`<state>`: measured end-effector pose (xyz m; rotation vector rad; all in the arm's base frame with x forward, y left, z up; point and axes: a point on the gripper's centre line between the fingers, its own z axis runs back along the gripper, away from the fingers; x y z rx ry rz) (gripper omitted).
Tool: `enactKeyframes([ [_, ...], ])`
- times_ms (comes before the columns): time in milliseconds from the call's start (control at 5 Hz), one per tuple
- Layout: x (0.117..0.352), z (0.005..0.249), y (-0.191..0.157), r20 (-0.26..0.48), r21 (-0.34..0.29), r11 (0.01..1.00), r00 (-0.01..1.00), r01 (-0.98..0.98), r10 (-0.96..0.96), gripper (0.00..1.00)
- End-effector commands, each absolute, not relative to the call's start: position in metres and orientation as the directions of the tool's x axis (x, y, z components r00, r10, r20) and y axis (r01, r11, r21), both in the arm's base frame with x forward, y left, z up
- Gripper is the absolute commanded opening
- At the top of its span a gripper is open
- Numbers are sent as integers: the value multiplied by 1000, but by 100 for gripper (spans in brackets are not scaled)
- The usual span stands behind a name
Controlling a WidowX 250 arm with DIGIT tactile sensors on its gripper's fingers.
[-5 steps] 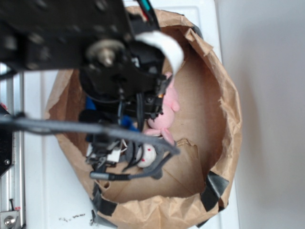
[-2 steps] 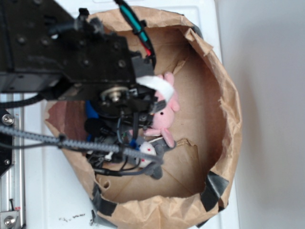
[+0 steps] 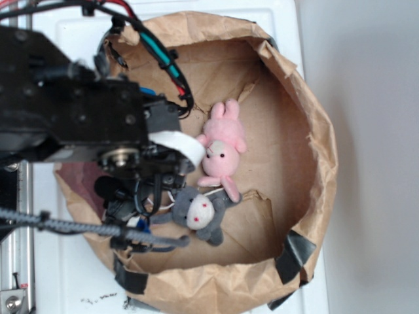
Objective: Grab the green ball.
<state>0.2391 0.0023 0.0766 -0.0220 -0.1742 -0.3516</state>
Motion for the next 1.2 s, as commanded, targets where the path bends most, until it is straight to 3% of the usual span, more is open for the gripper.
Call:
enactKeyframes([
  [0, 247, 70, -21, 220, 31, 934, 909, 356, -354, 100],
  [1000, 294, 65, -13, 206, 77, 968, 946, 238, -249, 100],
])
